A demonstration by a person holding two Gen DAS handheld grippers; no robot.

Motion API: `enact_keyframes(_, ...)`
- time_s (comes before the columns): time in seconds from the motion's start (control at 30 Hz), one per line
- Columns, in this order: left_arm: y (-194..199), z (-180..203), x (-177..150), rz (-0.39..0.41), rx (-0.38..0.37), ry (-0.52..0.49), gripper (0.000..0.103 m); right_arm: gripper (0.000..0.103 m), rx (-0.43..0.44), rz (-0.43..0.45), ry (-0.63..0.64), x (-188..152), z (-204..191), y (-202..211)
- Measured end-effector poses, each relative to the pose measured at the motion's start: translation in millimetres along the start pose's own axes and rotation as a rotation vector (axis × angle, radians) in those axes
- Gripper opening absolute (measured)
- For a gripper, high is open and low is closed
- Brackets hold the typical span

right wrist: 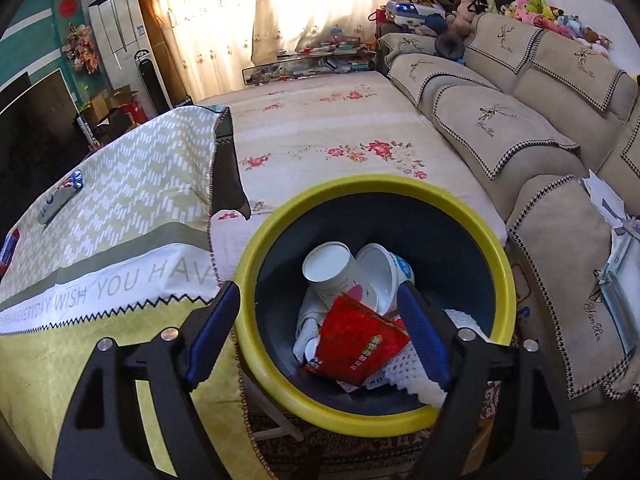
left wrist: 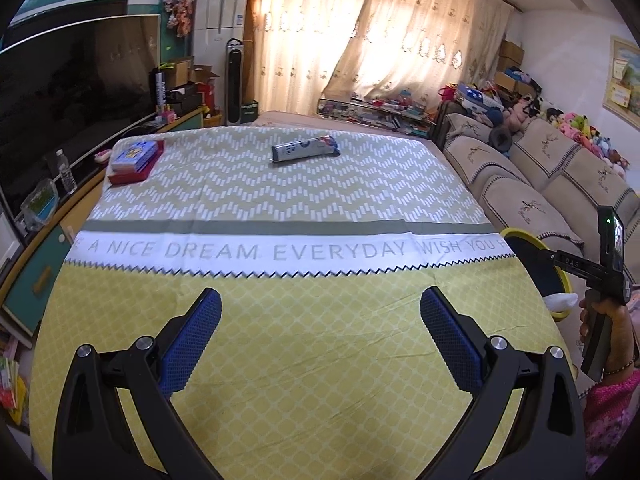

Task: Collect trash
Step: 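Carry the red wrapper with the right tool over the bin and release, then reach the left tool to the white-and-blue tube and grasp it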

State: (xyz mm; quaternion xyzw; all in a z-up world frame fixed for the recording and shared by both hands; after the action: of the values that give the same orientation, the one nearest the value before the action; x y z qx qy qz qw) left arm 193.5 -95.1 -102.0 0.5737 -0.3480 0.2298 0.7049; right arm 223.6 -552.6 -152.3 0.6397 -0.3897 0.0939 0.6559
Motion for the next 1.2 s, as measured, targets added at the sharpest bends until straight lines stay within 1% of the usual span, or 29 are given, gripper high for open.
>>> enact_keyframes(0.1,-7,1,15,-0.01,-0.045,-0.033,0.098,0.078,0.014,0.015,0.014,1,-9,5)
enact_keyframes(0.13,-13,1,25,-0.022,-0.08,-0.051,0.098,0.078,0.017,0.02,0.016,1,-10,7)
enact_keyframes(0.17,-17,0,31,-0.028,-0.091,-0.061,0.098,0.078,0.02,0.027,0.012,2,-11,8)
enact_keyframes(0.23,-29,-3,50,-0.035,-0.106,-0.104,0.098,0.078,0.027,0.034,0.008,3,-13,10)
enact_keyframes(0.33,-50,-4,81,0.002,-0.09,-0.212,0.098,0.078,0.027,0.042,0.01,5,-17,10)
enact_keyframes(0.37,-60,-3,90,0.011,-0.085,-0.257,0.098,0.078,0.028,0.042,0.01,6,-17,10)
enact_keyframes(0.43,-86,-2,108,0.003,-0.105,-0.322,0.098,0.078,0.029,0.044,0.011,7,-19,10)
enact_keyframes(0.47,-96,-2,115,-0.007,-0.114,-0.333,0.098,0.078,0.028,0.045,0.012,8,-20,9)
enact_keyframes(0.5,-114,-4,124,-0.023,-0.12,-0.344,0.098,0.078,0.028,0.045,0.014,8,-21,9)
enact_keyframes(0.63,-165,-10,149,-0.071,-0.155,-0.354,0.098,0.078,0.026,0.042,0.025,10,-25,7)
enact_keyframes(0.73,-199,-12,162,-0.105,-0.135,-0.412,0.092,0.078,0.017,0.042,0.038,11,-27,6)
enact_keyframes(0.8,-220,-12,167,-0.143,-0.123,-0.459,0.086,0.078,0.017,0.045,0.037,13,-28,6)
enact_keyframes(0.83,-228,-12,169,-0.16,-0.125,-0.469,0.085,0.078,0.015,0.047,0.036,14,-29,6)
enact_keyframes(0.9,-239,-12,169,-0.185,-0.131,-0.482,0.08,0.078,0.012,0.048,0.031,15,-29,5)
enact_keyframes(1.03,-260,-10,173,-0.215,-0.144,-0.527,0.075,0.078,0.011,0.034,0.031,13,-30,-1)
enact_keyframes(1.1,-270,-9,174,-0.24,-0.156,-0.534,0.067,0.078,0.011,0.027,0.035,13,-32,-3)
enact_keyframes(1.2,-282,-7,174,-0.262,-0.15,-0.55,0.061,0.078,0.008,0.026,0.036,12,-32,-4)
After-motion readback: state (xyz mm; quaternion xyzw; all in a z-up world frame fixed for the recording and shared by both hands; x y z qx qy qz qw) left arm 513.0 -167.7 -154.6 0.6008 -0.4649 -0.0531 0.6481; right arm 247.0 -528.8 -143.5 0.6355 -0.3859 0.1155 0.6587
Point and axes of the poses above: each gripper's, at about its wrist camera, not at the fingertips, and y roughly against the way its jaws point, z to its right, x to its top, the point moved 5 cm from there along -y, roughly the way its jaws point, and after that the axes turned 2 degrees about -y, right-handed, at the moved point
